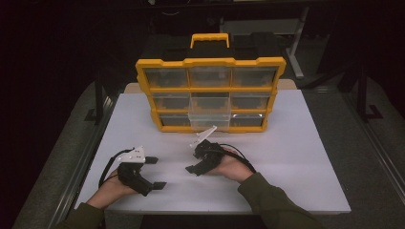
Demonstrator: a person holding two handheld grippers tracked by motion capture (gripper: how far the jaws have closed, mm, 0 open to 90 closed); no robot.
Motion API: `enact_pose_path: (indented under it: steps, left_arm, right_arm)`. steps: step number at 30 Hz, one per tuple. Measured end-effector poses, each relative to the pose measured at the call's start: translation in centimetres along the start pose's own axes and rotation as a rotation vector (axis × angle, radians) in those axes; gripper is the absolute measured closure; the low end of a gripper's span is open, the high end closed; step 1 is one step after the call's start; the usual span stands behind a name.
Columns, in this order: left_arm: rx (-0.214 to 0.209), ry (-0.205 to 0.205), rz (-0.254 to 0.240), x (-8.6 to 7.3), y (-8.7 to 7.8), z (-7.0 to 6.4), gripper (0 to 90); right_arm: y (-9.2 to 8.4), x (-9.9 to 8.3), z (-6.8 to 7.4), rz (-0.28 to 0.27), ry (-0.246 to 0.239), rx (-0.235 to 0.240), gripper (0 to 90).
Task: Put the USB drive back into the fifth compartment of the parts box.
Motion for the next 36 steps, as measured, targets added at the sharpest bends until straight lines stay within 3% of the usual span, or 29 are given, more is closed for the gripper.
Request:
enact_pose_path:
  steps: [18,36]
  left_arm:
    - [0.0,-0.001,-0.001,0.0,0.0,0.0,0.0]
    - [-0.002,0.002,0.002,0.0,0.1,-0.1,0.0]
  right_arm:
    - [1.0,-0.8,0.1,0.053,-0.038,-0.004,58.5]
    - [1.6,-1.4,0.5,0.108,-0.062,-0.022,72.5]
Point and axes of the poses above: each handheld gripper's, and its own axes: y roughly forward along the jaws, x roughly out of its top, z roughly to its left, the point moved 8 cm from there along y, roughly forward along the jaws, and after that the axes turned 7 degrees about -y, right-handed, at the moved point
